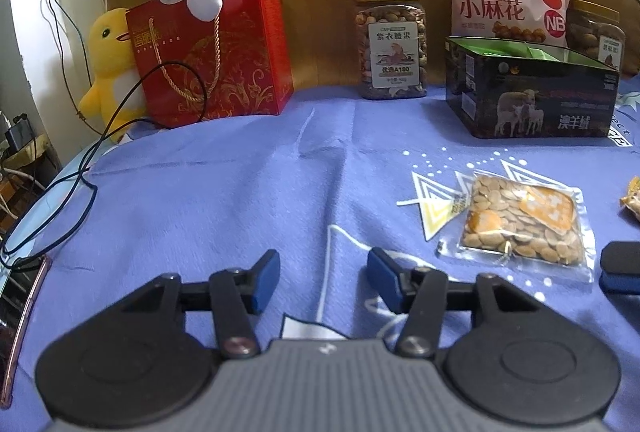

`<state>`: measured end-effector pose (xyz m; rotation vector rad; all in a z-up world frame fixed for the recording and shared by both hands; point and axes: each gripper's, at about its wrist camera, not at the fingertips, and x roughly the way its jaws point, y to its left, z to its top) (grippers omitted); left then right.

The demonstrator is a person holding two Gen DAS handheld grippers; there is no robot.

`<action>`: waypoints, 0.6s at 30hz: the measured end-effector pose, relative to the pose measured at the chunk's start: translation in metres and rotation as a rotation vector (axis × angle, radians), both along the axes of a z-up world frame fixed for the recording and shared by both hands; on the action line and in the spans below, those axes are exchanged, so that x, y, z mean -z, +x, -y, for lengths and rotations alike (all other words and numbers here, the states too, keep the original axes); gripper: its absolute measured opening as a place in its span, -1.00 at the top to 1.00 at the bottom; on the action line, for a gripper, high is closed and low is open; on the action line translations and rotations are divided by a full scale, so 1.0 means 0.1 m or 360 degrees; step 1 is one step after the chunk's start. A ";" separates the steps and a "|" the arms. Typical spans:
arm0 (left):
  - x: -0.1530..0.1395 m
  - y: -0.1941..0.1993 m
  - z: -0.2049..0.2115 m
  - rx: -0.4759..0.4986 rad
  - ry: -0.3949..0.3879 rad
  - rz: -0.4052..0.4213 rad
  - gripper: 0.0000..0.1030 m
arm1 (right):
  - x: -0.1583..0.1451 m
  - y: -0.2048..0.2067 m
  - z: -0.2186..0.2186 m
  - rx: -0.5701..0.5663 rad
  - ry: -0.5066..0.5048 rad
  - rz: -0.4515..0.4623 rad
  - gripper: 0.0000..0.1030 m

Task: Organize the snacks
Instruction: 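Move the right gripper to the clear seed packet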

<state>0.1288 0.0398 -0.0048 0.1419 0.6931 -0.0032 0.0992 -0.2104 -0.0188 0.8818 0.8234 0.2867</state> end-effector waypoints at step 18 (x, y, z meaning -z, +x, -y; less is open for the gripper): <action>0.02 0.06 -0.06 0.0012 -0.0025 0.0022 -0.05 | 0.04 0.25 -0.07 0.0016 0.0087 -0.0056 0.40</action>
